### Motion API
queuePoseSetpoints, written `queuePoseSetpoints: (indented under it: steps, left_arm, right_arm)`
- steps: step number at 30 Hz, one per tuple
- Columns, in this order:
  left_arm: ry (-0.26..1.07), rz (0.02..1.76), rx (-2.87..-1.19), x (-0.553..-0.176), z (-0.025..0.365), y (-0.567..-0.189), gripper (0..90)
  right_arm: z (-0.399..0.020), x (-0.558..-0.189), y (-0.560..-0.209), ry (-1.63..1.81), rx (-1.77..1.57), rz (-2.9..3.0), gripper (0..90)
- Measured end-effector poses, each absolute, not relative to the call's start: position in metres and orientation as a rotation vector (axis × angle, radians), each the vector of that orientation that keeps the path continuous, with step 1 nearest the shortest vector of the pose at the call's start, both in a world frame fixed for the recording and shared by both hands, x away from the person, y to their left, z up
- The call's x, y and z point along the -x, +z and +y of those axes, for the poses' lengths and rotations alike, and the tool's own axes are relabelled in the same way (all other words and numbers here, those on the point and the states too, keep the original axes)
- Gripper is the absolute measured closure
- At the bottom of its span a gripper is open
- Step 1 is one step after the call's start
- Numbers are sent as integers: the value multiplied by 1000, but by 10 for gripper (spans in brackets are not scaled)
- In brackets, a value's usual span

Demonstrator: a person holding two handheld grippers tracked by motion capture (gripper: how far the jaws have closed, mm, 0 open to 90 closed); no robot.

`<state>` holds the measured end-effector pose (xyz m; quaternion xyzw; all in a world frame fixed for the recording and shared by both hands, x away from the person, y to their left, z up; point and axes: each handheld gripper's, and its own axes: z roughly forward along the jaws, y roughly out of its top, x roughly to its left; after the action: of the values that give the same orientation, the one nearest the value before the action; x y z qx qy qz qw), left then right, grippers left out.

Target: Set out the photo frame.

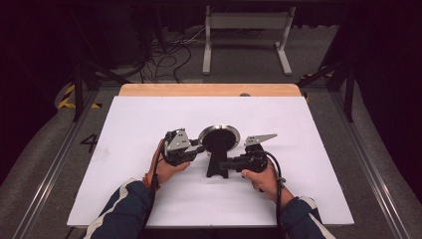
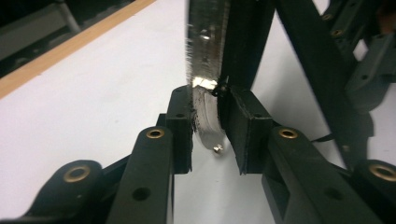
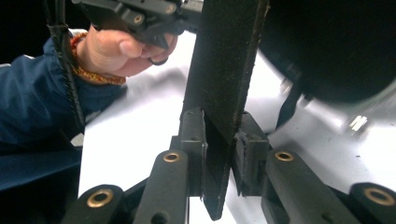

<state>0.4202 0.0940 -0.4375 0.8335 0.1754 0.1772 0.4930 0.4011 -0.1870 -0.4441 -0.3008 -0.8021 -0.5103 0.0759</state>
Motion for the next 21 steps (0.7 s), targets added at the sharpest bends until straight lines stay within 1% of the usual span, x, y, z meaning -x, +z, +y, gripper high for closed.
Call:
queuePoseSetpoints:
  steps: [1,5,21]
  left_arm:
    - [414,426,-2014,-422,96,-439,738]
    - [428,419,-2023,-421,94,-438,739]
    - [526,403,-2025,-415,90,-440,739]
  right_arm:
    - [-187,-401,-446,-1519,914,-2416,760]
    - [-186,-402,-445,-1514,920,-2429,756]
    - [-188,-401,-443,-1510,929,-2455,745]
